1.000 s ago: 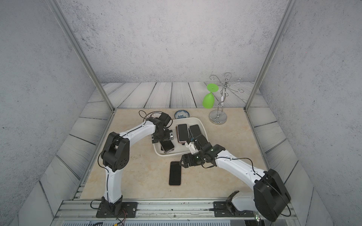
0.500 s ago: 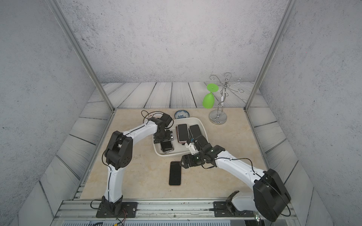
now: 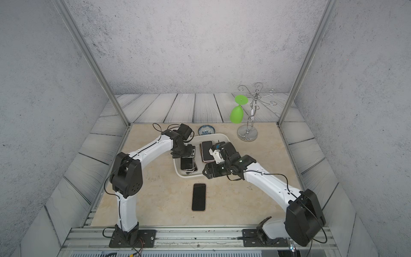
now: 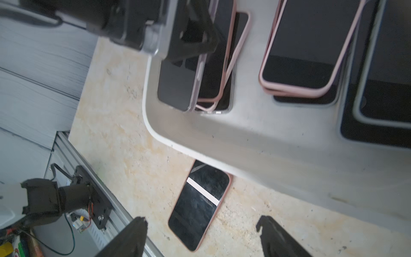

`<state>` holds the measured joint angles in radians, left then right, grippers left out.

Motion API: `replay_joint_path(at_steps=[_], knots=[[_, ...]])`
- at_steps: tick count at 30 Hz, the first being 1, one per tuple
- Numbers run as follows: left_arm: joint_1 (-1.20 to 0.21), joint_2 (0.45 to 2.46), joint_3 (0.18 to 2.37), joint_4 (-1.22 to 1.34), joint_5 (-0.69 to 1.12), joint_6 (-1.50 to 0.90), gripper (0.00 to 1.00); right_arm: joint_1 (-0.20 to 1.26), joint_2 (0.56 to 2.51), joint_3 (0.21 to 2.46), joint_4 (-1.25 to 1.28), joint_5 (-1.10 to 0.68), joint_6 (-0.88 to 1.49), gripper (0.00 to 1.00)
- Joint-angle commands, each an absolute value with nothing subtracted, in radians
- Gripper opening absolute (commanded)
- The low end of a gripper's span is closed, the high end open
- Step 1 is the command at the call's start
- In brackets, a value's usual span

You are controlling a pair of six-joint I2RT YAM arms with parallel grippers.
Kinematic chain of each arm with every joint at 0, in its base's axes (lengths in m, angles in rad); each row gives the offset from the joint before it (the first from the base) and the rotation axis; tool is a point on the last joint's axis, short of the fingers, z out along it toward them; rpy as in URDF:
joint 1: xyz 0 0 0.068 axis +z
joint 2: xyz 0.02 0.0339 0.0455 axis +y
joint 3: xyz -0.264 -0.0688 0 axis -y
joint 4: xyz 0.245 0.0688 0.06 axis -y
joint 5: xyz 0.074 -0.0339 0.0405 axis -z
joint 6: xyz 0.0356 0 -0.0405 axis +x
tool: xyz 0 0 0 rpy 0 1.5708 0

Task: Take the phone out of the storage box
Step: Pick up the phone from the storage box.

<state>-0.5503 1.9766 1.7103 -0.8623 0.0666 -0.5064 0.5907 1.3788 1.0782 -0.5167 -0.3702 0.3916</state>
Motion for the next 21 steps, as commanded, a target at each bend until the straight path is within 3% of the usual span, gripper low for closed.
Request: replay_joint_path(at_steps=[1,5,7,11,21], knots=[[-0.548,1.894,1.751,-0.897,0.132,-0.419,0.48,0.515,1.419,1.138,-0.481,-0.444,0.405,0.84],[-0.542,1.865,1.742,-0.91,0.151,-0.393,0.46,0.43,1.498,1.201,-0.398,-0.556,0.461,0.82],[-0.528,1.853,1.734,-0.906,0.198,-0.395,0.45,0.418,1.551,1.25,-0.386,-0.696,0.447,0.8],[-0.519,1.826,1.71,-0.881,0.265,-0.398,0.45,0.419,1.614,1.203,-0.181,-0.823,0.532,0.79],[-0.519,1.757,1.609,-0.824,0.363,-0.376,0.43,0.419,1.773,1.316,-0.106,-0.809,0.633,0.8]])
